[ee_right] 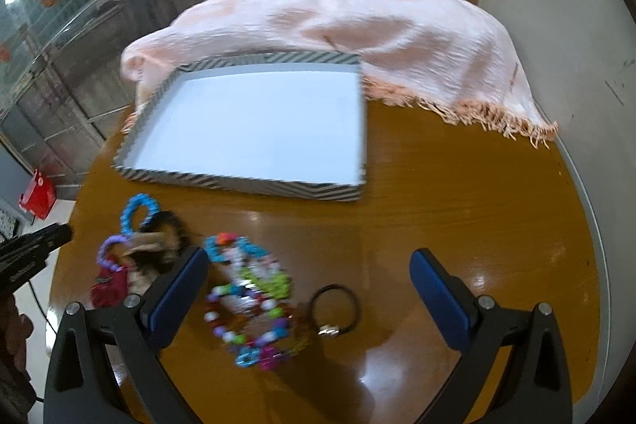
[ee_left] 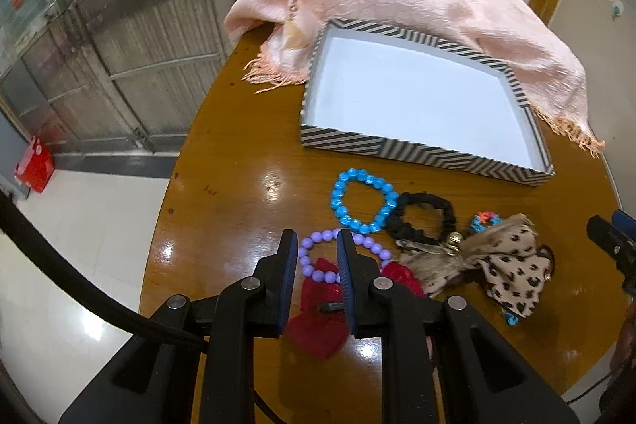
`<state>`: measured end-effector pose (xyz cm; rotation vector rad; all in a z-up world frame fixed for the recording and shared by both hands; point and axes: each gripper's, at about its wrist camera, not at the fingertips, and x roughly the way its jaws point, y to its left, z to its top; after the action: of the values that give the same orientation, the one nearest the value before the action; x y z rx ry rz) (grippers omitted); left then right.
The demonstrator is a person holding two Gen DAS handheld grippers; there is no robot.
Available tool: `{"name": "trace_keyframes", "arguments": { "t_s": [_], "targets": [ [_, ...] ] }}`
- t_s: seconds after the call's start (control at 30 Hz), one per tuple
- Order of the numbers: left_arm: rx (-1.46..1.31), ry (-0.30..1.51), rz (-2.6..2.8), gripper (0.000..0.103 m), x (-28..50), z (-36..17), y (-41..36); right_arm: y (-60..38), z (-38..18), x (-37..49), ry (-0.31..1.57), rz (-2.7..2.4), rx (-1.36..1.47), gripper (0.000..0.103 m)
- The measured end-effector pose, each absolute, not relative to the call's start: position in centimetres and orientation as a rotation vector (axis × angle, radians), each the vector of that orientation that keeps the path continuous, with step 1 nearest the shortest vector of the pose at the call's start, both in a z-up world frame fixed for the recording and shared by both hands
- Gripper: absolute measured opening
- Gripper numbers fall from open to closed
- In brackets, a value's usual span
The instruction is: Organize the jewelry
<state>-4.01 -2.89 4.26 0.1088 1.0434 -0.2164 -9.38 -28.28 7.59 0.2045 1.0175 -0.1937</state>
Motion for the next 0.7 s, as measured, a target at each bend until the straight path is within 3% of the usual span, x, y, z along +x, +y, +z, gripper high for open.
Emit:
{"name": "trace_keyframes", "arguments": {
  "t_s": [0.7],
  "targets": [
    [0.132, 0.998, -0.255, 0.006, -6.2, 4.8, -3.5, -23.0, 9.9, -10.6, 0.968, -0.175, 0.145, 0.103]
  ]
}}
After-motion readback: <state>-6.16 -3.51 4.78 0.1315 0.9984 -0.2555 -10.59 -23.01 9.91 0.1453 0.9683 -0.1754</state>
